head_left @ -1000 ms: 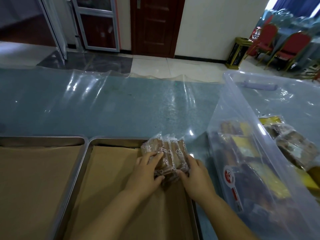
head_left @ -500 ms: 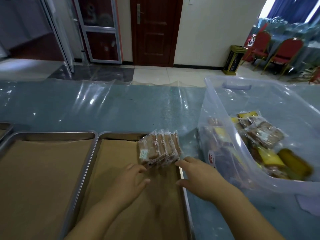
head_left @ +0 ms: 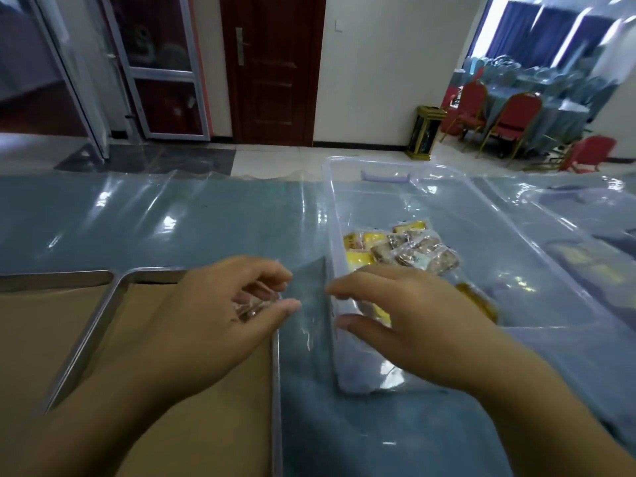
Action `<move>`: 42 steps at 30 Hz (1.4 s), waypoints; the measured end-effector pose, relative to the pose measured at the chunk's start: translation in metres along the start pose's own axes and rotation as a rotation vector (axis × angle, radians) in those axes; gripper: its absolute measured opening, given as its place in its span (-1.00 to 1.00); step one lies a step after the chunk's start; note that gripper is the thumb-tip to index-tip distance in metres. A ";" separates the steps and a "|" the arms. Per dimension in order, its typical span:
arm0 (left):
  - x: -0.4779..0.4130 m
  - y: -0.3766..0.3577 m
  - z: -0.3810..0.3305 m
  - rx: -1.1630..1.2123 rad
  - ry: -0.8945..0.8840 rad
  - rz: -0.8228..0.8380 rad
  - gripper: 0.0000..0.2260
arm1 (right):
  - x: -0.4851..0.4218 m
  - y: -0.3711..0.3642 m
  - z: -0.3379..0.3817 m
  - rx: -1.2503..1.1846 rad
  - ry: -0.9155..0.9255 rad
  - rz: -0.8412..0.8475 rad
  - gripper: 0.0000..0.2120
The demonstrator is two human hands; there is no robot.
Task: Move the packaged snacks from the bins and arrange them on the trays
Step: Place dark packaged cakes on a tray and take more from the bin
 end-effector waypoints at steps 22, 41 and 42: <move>-0.219 -0.207 0.040 -0.458 0.272 0.689 -0.77 | -0.122 -0.011 -0.293 0.294 -0.449 0.464 -0.43; -0.243 -0.291 0.118 -0.365 0.527 0.718 -0.49 | -0.144 -0.023 -0.322 0.487 -0.495 0.507 -0.91; -0.243 -0.292 0.118 -0.363 0.532 0.715 -0.49 | -0.148 -0.022 -0.323 0.509 -0.479 0.499 -0.90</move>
Point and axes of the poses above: each hand's wrist, its own x-axis away from the middle knuckle, its own y-axis out of the back of the hand, z = x × y, the point moved 3 cm from there along -x, towards the middle knuckle, and after that the axes turned 12 degrees about -y, right-handed, at the moved point
